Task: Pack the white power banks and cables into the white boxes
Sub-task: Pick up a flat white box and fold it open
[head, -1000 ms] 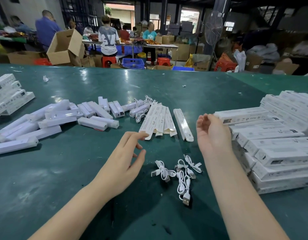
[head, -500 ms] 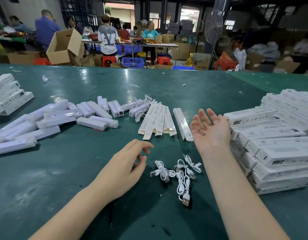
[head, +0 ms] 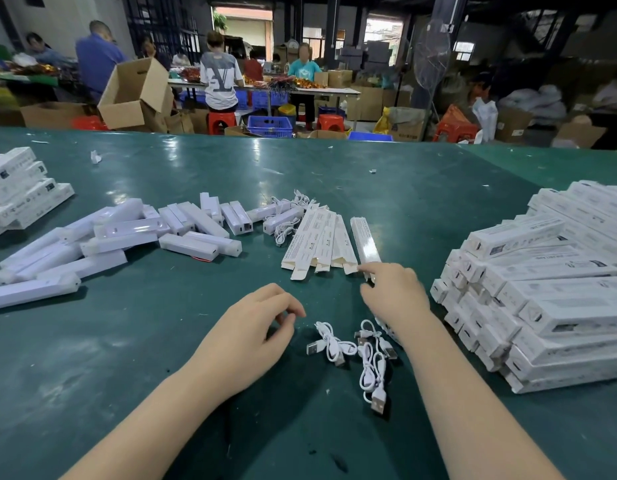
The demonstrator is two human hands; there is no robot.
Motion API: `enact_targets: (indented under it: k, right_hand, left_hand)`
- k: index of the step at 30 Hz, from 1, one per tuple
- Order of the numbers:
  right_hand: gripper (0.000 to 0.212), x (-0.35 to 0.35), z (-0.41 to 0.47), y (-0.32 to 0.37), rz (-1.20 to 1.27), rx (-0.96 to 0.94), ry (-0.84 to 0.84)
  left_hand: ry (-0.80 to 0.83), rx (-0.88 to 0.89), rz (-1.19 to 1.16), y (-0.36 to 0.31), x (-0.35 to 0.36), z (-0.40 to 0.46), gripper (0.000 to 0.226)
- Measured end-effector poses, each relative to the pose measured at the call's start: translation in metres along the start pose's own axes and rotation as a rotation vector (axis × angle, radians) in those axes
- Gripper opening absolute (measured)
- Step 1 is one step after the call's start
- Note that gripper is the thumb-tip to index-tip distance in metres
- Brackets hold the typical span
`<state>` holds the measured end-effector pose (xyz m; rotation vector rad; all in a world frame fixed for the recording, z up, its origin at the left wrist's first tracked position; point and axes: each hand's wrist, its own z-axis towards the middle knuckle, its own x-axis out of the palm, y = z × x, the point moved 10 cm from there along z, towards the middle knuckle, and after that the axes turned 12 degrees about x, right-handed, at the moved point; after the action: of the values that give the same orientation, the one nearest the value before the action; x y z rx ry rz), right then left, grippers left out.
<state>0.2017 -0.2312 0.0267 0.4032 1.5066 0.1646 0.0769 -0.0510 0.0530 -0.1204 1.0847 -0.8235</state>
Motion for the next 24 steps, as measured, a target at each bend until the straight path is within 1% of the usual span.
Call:
enact_targets:
  k: [2,4,5,6,7,8,9,10,11,12,13,14,15,17,18,20,24]
  right_hand:
    - [0.039,-0.008,-0.002,-0.002,0.079,0.032,-0.061]
    - [0.037,-0.034,-0.008,-0.003,0.277,0.026,-0.217]
    - [0.035,-0.046,-0.013,-0.003,0.419,0.002,-0.273]
    - [0.034,-0.056,-0.018,-0.001,0.588,-0.026,-0.283]
    - [0.032,-0.060,-0.022,0.001,0.795,-0.047,-0.241]
    - [0.029,-0.058,-0.024,0.005,1.036,-0.043,-0.123]
    - [0.027,-0.050,-0.026,0.014,1.279,-0.025,0.078]
    - [0.026,-0.039,-0.033,0.029,1.473,-0.009,0.317]
    - [0.026,-0.030,-0.044,0.046,1.563,-0.004,0.551]
    - [0.026,-0.023,-0.056,0.062,1.551,-0.017,0.751]
    - [0.026,-0.017,-0.068,0.074,1.476,-0.052,0.906]
    - [0.026,-0.011,-0.080,0.083,1.380,-0.107,1.018]
    - [0.025,-0.006,-0.090,0.089,1.296,-0.161,1.090]
    - [0.026,0.002,-0.103,0.096,1.196,-0.224,1.169]
    - [0.027,0.004,-0.107,0.098,1.176,-0.241,1.196]
    - [0.031,0.006,-0.111,0.101,1.168,-0.255,1.224]
    - [0.035,0.009,-0.113,0.102,1.170,-0.245,1.230]
  left_hand:
    - [-0.013,-0.021,0.008,0.002,-0.003,0.000,0.019]
    - [-0.042,-0.045,-0.006,0.004,-0.006,0.001,0.020]
    - [-0.061,-0.066,-0.027,0.006,-0.008,0.001,0.021]
    - [-0.082,-0.097,-0.068,0.009,-0.009,0.001,0.022]
    - [-0.105,-0.148,-0.134,0.014,-0.009,-0.001,0.024]
    - [-0.127,-0.213,-0.226,0.020,-0.009,-0.002,0.025]
    - [-0.148,-0.288,-0.349,0.026,-0.007,-0.004,0.024]
    - [-0.181,-0.357,-0.510,0.029,-0.003,-0.004,0.021]
    - [-0.230,-0.413,-0.699,0.031,0.000,-0.003,0.016]
    - [-0.295,-0.462,-0.894,0.031,0.002,-0.002,0.016]
    - [-0.366,-0.506,-1.066,0.033,0.002,-0.001,0.025]
    - [-0.432,-0.541,-1.202,0.035,0.000,-0.001,0.036]
    - [-0.488,-0.557,-1.294,0.037,-0.003,-0.001,0.043]
    - [-0.577,-0.567,-1.418,0.040,-0.011,-0.002,0.049]
    - [-0.618,-0.579,-1.456,0.042,-0.013,-0.004,0.048]
    - [-0.676,-0.611,-1.478,0.047,-0.015,-0.008,0.043]
    - [-0.698,-0.650,-1.464,0.053,-0.014,-0.011,0.039]
